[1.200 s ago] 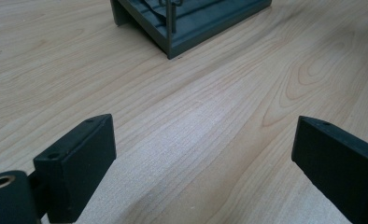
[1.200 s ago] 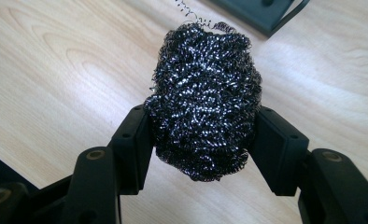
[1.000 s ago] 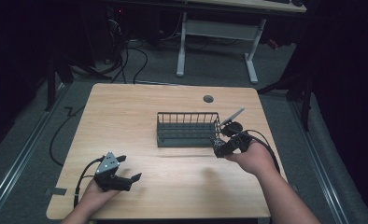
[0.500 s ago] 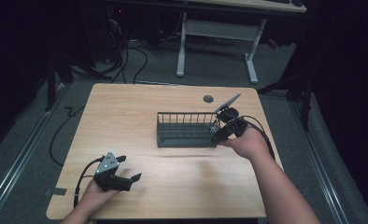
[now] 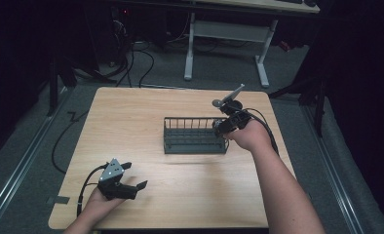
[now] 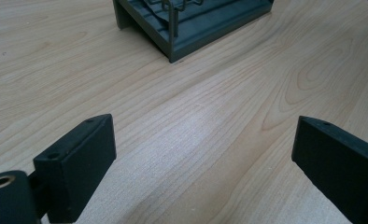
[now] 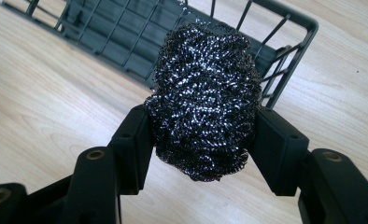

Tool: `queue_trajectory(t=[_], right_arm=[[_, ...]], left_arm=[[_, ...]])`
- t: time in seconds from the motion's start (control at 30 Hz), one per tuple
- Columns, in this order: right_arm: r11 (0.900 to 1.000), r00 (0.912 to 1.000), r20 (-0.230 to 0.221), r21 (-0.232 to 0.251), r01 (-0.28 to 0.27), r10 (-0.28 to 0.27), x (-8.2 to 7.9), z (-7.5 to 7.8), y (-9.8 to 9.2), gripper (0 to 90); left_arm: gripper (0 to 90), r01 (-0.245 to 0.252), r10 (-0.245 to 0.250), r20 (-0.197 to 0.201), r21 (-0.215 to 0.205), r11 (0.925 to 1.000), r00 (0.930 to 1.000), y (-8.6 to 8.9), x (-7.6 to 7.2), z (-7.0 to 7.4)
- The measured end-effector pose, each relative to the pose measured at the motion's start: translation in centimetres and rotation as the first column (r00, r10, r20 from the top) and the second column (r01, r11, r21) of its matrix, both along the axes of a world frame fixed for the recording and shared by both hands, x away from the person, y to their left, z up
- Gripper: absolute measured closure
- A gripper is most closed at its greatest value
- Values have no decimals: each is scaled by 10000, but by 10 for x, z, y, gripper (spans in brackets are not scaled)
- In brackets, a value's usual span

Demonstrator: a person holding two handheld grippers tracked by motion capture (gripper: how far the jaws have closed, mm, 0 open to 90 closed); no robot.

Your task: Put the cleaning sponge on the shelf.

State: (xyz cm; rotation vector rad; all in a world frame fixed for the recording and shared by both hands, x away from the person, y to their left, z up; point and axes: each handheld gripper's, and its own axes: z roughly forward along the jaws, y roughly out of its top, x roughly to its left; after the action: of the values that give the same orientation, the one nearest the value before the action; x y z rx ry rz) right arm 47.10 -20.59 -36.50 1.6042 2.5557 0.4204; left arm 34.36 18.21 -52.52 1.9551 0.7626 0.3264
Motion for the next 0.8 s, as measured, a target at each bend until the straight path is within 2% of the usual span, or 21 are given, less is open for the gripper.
queue_trajectory(t=[0.4, 0.8], right_arm=[[9995, 9994, -160, -124, 308, -310, 23, -12, 2, 431], [9981, 9977, -450, -382, 492, -509, 34, -31, 8, 429]], left_arm=[[71, 16, -16, -26, -28, 10000, 10000, 0, 0, 0], [72, 2, -2, -11, -69, 10000, 10000, 0, 0, 0]])
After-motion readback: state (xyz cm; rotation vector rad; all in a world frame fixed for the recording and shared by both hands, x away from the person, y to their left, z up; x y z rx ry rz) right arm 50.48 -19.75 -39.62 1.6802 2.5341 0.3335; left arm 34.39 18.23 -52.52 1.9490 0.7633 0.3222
